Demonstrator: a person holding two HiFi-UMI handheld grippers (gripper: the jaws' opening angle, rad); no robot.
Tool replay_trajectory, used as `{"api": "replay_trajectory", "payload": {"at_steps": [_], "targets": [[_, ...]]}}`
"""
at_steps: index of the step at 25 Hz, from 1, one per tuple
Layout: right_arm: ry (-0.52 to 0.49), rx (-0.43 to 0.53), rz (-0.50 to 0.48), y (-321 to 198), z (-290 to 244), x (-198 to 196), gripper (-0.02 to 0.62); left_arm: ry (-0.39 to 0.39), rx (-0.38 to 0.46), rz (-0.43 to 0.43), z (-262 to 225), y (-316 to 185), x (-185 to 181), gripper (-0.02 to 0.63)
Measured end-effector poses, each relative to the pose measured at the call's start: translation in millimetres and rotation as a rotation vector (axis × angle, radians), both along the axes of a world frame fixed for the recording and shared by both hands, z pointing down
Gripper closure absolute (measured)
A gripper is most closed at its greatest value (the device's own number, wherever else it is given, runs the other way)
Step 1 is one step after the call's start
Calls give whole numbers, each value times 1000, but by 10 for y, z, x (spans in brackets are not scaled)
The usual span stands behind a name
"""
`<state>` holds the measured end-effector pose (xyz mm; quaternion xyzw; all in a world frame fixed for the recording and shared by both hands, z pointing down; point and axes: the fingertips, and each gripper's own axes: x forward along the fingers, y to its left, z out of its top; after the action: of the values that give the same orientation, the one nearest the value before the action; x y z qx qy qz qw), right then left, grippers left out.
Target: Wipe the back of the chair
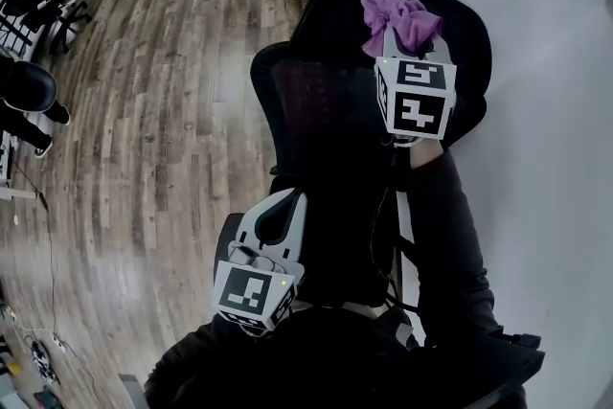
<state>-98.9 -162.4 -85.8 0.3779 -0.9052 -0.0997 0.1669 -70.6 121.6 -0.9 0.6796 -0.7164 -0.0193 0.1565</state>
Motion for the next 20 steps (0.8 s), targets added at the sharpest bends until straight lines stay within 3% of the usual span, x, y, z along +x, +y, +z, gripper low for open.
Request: {"api": "replay_trajectory", "payload": {"at_steps": [20], "targets": [[-65,-24,-178,250,25,-779,529,-6,-37,-118,184,119,-245,606]]}}
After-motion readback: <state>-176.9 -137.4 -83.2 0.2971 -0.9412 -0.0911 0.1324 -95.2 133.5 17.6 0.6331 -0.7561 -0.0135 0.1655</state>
